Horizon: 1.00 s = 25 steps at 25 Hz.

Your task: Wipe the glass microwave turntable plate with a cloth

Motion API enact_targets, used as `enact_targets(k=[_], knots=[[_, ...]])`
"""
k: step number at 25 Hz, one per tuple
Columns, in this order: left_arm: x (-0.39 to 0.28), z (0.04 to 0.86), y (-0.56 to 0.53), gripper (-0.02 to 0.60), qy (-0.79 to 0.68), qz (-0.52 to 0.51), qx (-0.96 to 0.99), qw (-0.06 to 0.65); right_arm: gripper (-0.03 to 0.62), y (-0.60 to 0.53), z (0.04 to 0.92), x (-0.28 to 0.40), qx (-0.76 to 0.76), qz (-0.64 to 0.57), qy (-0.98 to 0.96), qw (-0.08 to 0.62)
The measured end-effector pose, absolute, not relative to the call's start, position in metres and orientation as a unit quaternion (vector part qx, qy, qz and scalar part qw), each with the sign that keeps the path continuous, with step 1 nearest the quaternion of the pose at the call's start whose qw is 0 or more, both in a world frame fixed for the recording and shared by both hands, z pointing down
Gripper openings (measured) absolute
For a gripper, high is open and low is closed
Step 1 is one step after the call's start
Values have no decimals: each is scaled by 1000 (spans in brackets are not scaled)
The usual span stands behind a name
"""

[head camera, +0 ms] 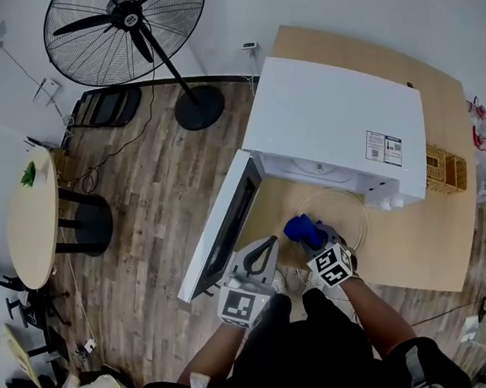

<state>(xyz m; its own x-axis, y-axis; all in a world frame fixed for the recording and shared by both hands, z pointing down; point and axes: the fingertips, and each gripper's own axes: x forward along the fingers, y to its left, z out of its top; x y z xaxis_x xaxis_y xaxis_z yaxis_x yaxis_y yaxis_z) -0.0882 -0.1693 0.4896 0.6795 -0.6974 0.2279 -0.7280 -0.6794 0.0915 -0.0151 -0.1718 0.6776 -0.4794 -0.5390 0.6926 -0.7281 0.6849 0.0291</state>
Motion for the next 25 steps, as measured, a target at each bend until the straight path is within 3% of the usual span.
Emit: enact_targets(k=[14, 25], knots=[[-82, 491, -166, 6, -394, 89, 909, 104, 135, -204, 682, 3, 401, 121, -831, 366], [-75, 477, -168, 6, -395, 70, 909, 113, 135, -233, 682, 54, 492, 105, -774, 385]])
